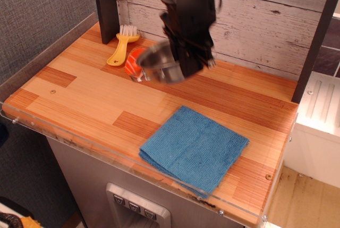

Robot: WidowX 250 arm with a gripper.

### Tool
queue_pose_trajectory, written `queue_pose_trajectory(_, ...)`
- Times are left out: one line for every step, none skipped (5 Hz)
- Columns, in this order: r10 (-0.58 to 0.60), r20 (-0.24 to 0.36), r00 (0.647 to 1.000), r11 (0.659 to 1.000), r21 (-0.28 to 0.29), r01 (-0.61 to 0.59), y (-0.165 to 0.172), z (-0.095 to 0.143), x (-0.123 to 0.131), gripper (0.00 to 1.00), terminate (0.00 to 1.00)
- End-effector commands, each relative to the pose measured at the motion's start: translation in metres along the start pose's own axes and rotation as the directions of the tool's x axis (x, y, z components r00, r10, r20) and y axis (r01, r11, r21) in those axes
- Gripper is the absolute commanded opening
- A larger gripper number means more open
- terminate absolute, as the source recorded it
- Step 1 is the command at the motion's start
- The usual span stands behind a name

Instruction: Place the silver pot on the blue cloth.

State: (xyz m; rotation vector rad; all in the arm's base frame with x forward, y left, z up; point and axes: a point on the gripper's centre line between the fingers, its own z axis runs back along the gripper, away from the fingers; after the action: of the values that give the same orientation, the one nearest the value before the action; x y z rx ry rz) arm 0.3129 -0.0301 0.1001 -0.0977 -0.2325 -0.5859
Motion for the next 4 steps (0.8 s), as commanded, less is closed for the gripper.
queue_pose_trajectory(-0.145, -0.023, 0.989, 0.989, 0.019, 0.146, -0.045, 0.014, -0.046, 0.00, 0.00)
queue_pose_trajectory(-0.201, -0.057, 0.978, 0.978, 0.036, 0.204, -0.063, 0.002, -0.059, 0.00, 0.00)
queue_pose_trajectory(-0.247, -0.062, 0.967, 0.967, 0.048, 0.250, -0.078, -0.007, -0.058, 0.00, 0.00)
queue_pose_trajectory(-0.260, -0.080, 0.962, 0.963, 0.058, 0.264, -0.084, -0.018, -0.056, 0.00, 0.00)
